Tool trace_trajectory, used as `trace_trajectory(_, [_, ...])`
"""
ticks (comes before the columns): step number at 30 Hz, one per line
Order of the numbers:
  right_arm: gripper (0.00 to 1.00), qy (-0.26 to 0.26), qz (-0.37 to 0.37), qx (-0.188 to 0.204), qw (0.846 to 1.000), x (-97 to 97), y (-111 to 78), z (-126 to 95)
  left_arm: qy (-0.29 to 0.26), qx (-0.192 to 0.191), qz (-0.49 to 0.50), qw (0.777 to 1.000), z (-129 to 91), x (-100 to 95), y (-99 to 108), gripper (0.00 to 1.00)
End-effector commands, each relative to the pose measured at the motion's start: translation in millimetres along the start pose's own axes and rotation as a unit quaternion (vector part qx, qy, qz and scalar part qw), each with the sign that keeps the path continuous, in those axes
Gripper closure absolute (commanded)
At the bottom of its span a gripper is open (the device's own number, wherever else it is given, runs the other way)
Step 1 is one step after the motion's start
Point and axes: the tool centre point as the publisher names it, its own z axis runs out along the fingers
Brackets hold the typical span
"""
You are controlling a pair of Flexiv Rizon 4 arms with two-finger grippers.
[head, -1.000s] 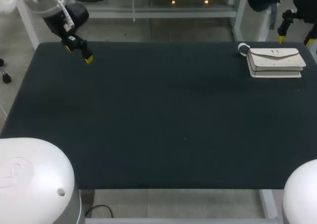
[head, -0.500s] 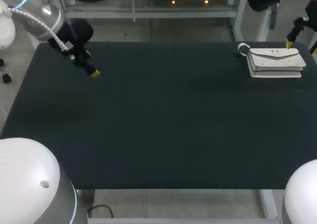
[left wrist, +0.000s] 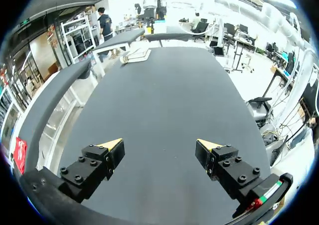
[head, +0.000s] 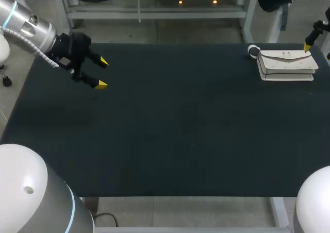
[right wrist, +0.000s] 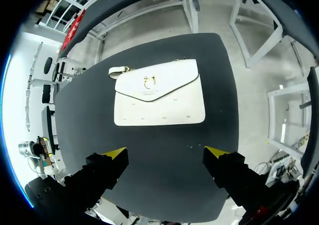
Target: Pick up the bag, open it, inspect its contents, close it, and place it on the opposite side
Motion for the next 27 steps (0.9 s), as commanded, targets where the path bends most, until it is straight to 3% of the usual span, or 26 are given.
trace_trajectory(1, [0.0, 0.004, 0.001, 0.007, 1.0, -4.8, 8.1, 6, 0.053, 0.116, 0.017, 0.992, 13, -15.7, 6, 0.0])
trace_trajectory(12, [0.0, 0.009, 0.003, 0.01, 1.0, -10.0, 16.5, 12, 0.072, 0.082, 0.008, 0.994, 35, -18.4, 7, 0.0])
trace_trajectory(20, [0.0, 0.012, 0.005, 0.012, 1.0, -13.1, 20.1, 17, 0.061, 0.04, 0.018, 0.997, 40, -17.9, 7, 0.0])
trace_trajectory(27, [0.0, 0.016, 0.003, 0.013, 1.0, -12.6, 23.2, 21, 0.056, 0.03, 0.013, 0.998, 42, -15.5, 9, 0.0])
